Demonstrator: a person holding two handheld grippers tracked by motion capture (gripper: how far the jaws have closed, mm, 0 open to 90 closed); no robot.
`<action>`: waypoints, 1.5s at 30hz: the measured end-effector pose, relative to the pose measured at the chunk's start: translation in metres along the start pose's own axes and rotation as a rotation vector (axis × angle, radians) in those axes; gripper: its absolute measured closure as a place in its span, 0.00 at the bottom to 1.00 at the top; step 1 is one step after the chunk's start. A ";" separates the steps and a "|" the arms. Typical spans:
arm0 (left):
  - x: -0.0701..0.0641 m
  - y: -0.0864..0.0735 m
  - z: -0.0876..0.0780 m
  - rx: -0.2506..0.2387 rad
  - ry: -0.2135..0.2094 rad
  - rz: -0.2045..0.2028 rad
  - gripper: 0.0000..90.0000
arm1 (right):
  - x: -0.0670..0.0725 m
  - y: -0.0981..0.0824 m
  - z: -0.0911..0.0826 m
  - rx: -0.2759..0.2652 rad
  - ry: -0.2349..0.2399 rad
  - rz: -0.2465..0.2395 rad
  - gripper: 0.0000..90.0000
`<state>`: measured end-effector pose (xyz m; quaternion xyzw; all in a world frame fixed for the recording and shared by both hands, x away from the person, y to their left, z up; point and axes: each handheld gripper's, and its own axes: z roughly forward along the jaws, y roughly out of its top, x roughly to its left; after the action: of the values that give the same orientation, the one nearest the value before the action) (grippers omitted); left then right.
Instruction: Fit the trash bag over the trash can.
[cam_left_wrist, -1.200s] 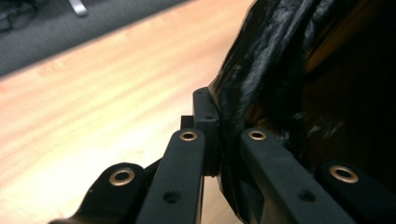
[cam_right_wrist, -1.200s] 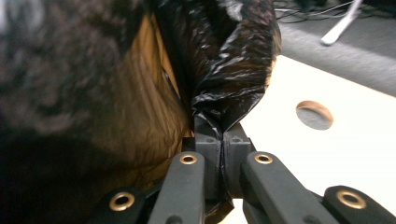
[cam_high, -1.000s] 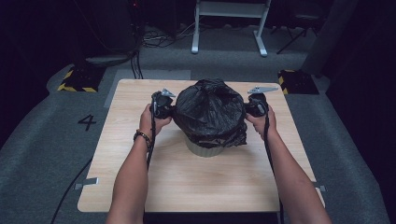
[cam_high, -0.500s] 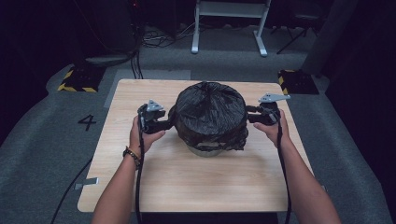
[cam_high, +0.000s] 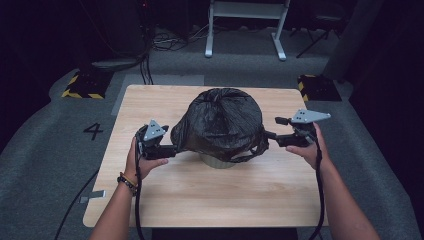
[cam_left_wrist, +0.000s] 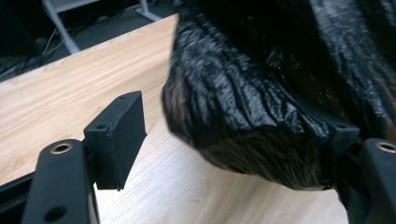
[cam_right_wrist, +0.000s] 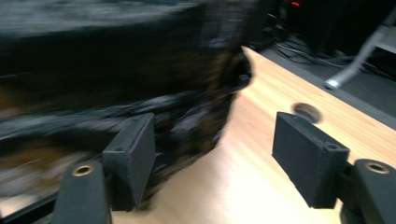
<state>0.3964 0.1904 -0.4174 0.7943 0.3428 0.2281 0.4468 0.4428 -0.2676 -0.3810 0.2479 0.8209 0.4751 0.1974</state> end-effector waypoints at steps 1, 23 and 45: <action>-0.004 0.000 -0.001 0.007 -0.009 0.016 0.28 | 0.003 0.000 -0.002 -0.006 0.016 -0.009 0.33; -0.028 0.006 0.023 0.109 -0.061 0.159 0.99 | 0.047 -0.019 0.027 0.076 0.034 -0.163 0.98; -0.035 -0.030 0.059 0.265 -0.056 0.104 0.76 | 0.022 -0.070 0.064 0.379 0.119 0.055 1.00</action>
<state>0.4021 0.1429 -0.4748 0.8691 0.3157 0.1812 0.3350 0.4459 -0.2409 -0.4744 0.2745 0.8987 0.3311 0.0854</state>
